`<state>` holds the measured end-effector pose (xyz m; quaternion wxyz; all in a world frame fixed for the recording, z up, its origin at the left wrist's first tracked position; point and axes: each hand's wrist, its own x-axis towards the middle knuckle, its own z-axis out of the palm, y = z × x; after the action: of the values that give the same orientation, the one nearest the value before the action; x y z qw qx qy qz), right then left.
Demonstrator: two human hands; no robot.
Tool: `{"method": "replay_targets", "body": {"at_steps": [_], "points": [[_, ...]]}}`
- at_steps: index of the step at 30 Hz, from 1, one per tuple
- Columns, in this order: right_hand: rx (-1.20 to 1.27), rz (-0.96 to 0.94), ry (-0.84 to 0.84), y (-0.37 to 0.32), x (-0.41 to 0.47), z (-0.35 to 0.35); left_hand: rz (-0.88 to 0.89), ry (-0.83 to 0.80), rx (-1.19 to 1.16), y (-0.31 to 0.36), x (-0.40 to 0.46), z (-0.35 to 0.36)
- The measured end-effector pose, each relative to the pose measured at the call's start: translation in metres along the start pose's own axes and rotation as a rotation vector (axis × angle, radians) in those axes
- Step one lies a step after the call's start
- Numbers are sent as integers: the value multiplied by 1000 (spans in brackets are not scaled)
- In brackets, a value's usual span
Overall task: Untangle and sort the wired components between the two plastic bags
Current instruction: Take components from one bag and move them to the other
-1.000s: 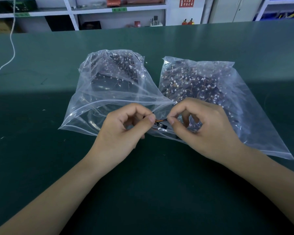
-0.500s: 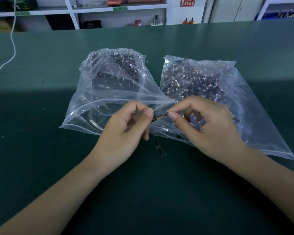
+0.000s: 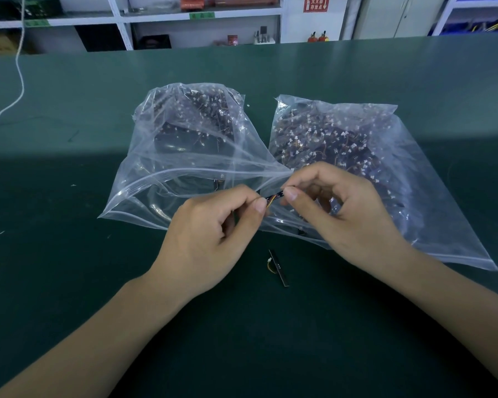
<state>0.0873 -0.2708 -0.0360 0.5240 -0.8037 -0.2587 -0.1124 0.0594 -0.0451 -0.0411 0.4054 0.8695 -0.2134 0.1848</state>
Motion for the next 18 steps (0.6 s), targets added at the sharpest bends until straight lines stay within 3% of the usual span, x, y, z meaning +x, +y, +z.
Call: {"method": "replay_targets", "body": {"at_steps": [18], "points": [[-91,-75,-96,-3,-2,3,71,45,96,8,1,-3]]}}
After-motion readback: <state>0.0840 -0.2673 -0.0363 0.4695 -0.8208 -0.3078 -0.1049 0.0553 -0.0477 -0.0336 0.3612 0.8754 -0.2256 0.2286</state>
